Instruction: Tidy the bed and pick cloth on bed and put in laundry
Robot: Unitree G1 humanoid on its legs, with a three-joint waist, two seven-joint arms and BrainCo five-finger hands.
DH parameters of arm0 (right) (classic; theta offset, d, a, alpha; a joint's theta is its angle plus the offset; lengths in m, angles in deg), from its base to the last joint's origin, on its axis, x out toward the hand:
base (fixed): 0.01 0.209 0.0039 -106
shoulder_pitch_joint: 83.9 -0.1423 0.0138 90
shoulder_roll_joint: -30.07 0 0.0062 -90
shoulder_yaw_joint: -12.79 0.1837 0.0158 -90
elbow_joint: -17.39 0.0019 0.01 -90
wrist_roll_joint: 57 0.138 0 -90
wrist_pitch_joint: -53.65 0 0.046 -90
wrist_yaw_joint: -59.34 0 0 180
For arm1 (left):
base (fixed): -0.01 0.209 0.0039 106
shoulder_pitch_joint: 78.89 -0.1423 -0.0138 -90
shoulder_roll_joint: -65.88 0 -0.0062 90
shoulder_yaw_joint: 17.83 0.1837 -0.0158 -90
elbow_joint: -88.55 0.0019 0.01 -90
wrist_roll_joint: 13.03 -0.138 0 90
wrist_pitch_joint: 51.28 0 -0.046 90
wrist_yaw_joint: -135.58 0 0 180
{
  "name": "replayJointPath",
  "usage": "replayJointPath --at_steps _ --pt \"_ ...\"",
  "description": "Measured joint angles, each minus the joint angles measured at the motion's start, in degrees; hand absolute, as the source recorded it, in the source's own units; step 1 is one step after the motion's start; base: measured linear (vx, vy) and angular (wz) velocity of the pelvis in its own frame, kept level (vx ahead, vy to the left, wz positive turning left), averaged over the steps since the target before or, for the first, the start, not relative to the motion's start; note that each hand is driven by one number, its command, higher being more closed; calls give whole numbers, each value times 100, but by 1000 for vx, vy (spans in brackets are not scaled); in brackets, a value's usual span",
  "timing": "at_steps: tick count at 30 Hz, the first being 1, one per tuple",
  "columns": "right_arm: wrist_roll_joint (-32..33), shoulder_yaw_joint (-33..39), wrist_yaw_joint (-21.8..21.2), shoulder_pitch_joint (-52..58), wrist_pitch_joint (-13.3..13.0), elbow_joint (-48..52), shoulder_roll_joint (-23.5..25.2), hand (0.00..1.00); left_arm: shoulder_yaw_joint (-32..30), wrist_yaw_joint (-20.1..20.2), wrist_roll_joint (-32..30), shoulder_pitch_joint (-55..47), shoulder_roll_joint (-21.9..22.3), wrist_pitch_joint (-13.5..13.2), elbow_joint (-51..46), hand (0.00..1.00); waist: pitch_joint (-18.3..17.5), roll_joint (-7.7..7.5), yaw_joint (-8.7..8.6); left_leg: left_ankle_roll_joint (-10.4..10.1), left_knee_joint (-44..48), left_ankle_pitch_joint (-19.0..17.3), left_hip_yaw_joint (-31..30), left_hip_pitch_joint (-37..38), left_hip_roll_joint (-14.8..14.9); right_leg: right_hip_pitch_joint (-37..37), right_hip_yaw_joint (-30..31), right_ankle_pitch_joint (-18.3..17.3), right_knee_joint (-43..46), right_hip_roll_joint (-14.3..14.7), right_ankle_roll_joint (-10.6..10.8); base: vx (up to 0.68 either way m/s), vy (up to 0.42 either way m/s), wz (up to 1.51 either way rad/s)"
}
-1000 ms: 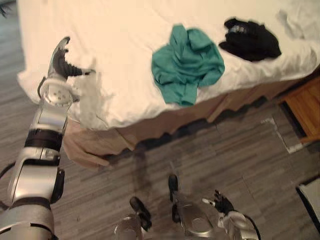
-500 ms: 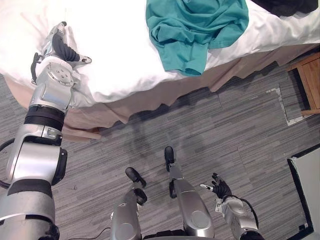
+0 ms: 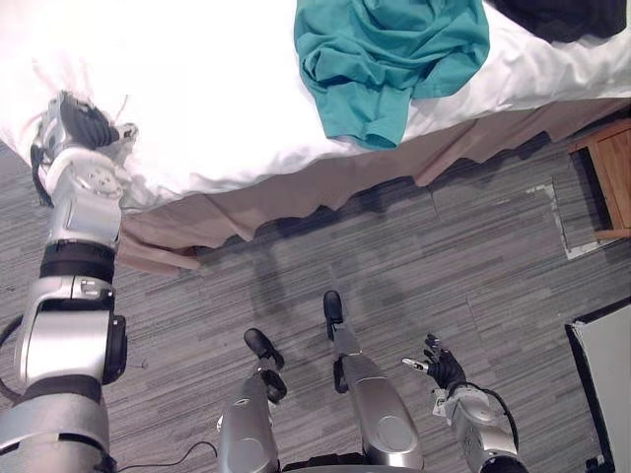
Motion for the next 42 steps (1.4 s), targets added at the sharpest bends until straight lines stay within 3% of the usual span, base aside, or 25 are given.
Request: replayJointPath --at_steps 2,3,5,7,9,11,16,17,21,24,28,34,39,42 --pt "-10 55 -44 134 56 -120 -43 0 -309 -42 187 -616 15 -140 1 100 -225 149 190 -132 130 -49 63 86 153 119 -295 -161 1 48 -135 76 -89 5" --pt "-10 168 -59 138 60 -264 -36 0 -493 -57 266 -934 25 -206 2 0 -318 239 215 -168 115 -29 147 210 227 239 -380 -178 1 80 -154 119 -56 26" --pt "-25 442 -91 208 86 -491 -46 0 -957 -54 417 -1640 131 -349 -34 0 -550 407 261 -428 -188 152 306 616 304 557 -589 -165 5 146 -173 137 -21 25" --pt "-57 508 -95 358 109 -520 -53 0 -1324 -30 525 -2271 351 -441 -162 0 -863 445 363 -447 -344 172 324 843 277 725 -635 -237 5 163 -73 127 42 7" --pt "-54 669 -97 567 147 -603 5 0 -1641 -29 803 -3056 840 -498 -202 0 -1194 483 478 -456 -463 165 284 1096 235 983 -746 -328 3 151 44 118 73 18" --pt "-50 720 -96 738 222 -875 136 0 -1964 -37 1092 -4125 1516 -602 -120 0 -1569 356 578 -462 -617 150 226 1356 131 1230 -843 -519 0 99 23 112 97 27" --pt "20 1324 -52 778 259 -1212 368 0 -2297 -130 1179 -5421 2343 -893 331 0 -1877 120 844 -464 -808 143 172 1602 -7 1418 -873 -648 -7 24 45 36 50 13" --pt "26 1593 -12 733 242 -1271 347 100 -2295 -140 1178 -5570 2457 -1009 354 0 -1923 99 870 -464 -871 143 173 1671 -48 1471 -873 -666 -15 2 48 -32 48 2" --pt "258 2532 386 418 177 -1311 -21 100 -2084 -85 1187 -5657 2667 -1389 330 0 -2140 119 841 -444 -998 133 235 1777 -172 1490 -830 -699 -26 -80 7 -30 33 -9" --pt "499 3230 991 119 175 -838 -589 100 -1356 -8 1185 -5660 2884 -1586 98 0 -2228 254 720 -430 -1135 135 216 1791 -285 1469 -809 -742 -41 -135 68 -27 19 -6" --pt "560 3266 1493 -438 140 279 -1071 100 -626 47 1292 -5602 3070 -1609 -54 0 -2260 299 536 -417 -1153 140 199 1771 -330 1375 -750 -717 -13 -137 43 14 -2 -8" --pt "-44 1757 1285 -1730 -28 1973 -1400 100 -427 153 1588 -5487 3080 -1617 -8 0 -2135 119 528 -417 -1145 139 -6 1751 -324 1300 -697 -663 -1 -68 10 5 -28 -7" --pt "-195 473 709 -2988 -68 2040 -1411 100 -206 142 1766 -5356 3113 -1634 326 0 -2087 114 580 -413 -1149 137 -338 1744 -343 1357 -816 -620 1 -105 62 -3 -8 7" --pt "76 -294 258 -3696 0 2028 -1391 100 -198 138 1763 -5325 3182 -1716 424 0 -2007 104 652 -413 -1149 137 -494 1741 -350 1424 -939 -613 0 -125 71 -42 -6 24"
